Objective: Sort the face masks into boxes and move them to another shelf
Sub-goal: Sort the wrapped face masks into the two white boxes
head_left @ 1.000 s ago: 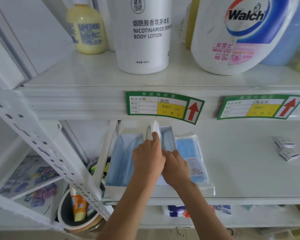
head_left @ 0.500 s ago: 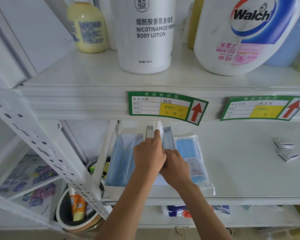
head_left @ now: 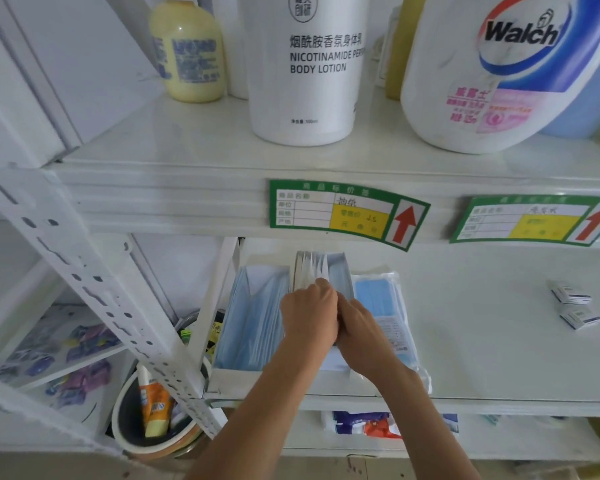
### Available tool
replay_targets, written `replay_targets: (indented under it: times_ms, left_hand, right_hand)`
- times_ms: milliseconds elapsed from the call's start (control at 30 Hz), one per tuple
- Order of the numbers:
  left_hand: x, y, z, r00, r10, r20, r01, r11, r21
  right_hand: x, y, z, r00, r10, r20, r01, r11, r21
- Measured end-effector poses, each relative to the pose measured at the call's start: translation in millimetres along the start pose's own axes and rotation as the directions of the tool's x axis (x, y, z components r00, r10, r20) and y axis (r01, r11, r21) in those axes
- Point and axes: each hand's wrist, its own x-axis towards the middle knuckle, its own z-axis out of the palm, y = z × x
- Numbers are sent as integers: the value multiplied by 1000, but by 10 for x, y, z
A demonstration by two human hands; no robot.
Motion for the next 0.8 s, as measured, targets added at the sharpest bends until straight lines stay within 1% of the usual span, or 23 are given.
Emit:
replay_targets:
  times_ms: [67, 133, 200, 233, 267, 300, 400, 433, 500, 567, 633, 667, 733, 800]
  left_hand:
    - [-50, -49, 85, 999, 28, -19, -29, 1000, -12]
    - [-125, -104, 109, 998, 38, -46, -43, 994, -101]
    - [-222, -170, 82, 990, 52, -128, -76, 978, -194]
    - [-273, -208, 86, 981, 79, -178, -115, 973, -201]
    - [-329, -242, 103, 974, 111, -199, -148, 972, -184]
    - [-376, -274, 127, 974, 146, -176, -175, 971, -164]
    - [-439, -372, 239, 979, 204, -30, -206, 963, -175]
    - [-441, -403, 262, 977, 213, -15, -212, 960, -185]
    - [-474, -454, 254, 971, 235, -33, -236, 938, -254]
    - [-575, -517, 206, 967, 245, -75, -256, 906, -337]
    - [-728, -622, 145, 965, 218, -143, -256, 896, -362]
    - [-808, -691, 124, 964, 190, -187, -247, 900, -358]
    - [-957, -847, 105, 966, 131, -224, -205, 914, -350]
    - [-1066, -978, 89, 978, 119, -173, -170, 931, -323]
  right_hand:
    - [0, 20, -16, 1000, -15, 3, 15, 999, 49]
    - [-7, 44, -48, 1000, -18, -25, 21, 993, 116]
    - [-25, 43, -74, 998, -8, -58, 19, 982, 186]
    - [-36, 28, -84, 998, -6, -68, 21, 977, 211]
    - [-48, 8, -87, 997, -9, -73, 26, 974, 226]
    - [-51, -8, -80, 997, -16, -72, 32, 973, 227]
    - [-54, -30, -19, 998, -14, -55, 21, 990, 137]
    - [-54, -30, 1, 998, -10, -60, 16, 995, 102]
    - [-50, -34, 15, 998, 9, -67, -5, 998, 57]
    - [-39, -30, 8, 999, 25, -41, -26, 999, -29]
    - [-32, -30, 9, 1000, 30, -11, -31, 993, -112]
    - [-34, -45, 17, 999, 33, -7, -34, 992, -122]
    - [-56, -111, 59, 998, 43, -36, -47, 991, -122]
    - [-88, -199, 119, 991, 40, -124, -64, 978, -197]
